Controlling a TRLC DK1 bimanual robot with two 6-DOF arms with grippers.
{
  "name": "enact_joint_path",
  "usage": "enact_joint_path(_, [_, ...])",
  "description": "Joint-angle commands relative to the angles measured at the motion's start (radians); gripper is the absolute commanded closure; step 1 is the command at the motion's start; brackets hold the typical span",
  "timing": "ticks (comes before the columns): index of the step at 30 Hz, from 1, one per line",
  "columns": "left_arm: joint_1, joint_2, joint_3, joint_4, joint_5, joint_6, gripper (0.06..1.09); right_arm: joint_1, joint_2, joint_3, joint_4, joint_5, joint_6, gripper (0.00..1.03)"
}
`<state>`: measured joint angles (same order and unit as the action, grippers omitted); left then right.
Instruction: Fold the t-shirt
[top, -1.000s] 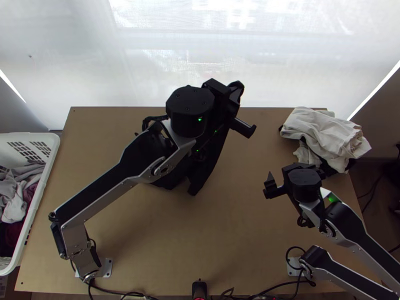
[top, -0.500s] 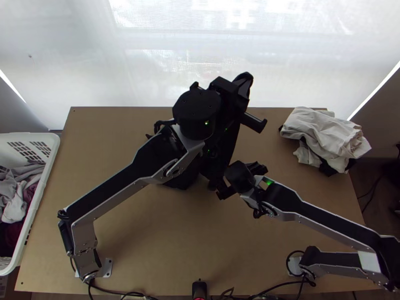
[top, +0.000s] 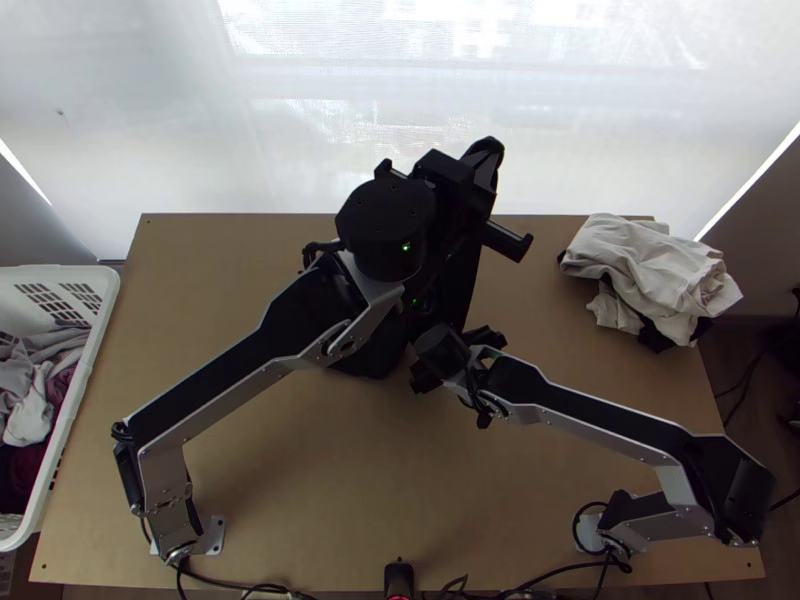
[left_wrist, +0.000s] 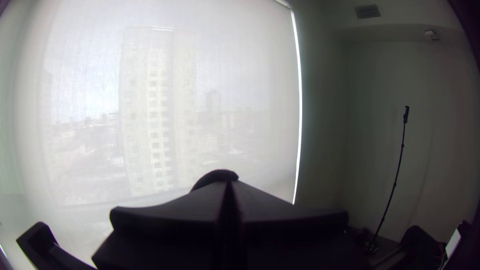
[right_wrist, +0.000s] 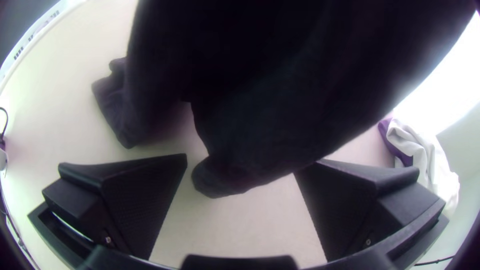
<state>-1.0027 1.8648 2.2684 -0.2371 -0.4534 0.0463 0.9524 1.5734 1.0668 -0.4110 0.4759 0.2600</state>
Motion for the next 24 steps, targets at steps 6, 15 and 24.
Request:
enact_joint_path(6, [-0.008, -0.007, 0.000, -0.008, -0.007, 0.006, 1.05, -0.043, 0.080, 0.004, 0.032, 0.050, 0.025, 0.11])
enact_joint_path(15, [-0.001, -0.015, -0.003, -0.018, -0.013, 0.012, 1.05, -0.055, 0.112, 0.007, 0.143, 0.164, -0.156, 0.97])
enact_joint_path(24, [0.065, -0.039, -0.027, -0.028, -0.021, 0.013, 1.05, -0.101, 0.020, 0.016, 0.132, 0.256, -0.228, 1.00])
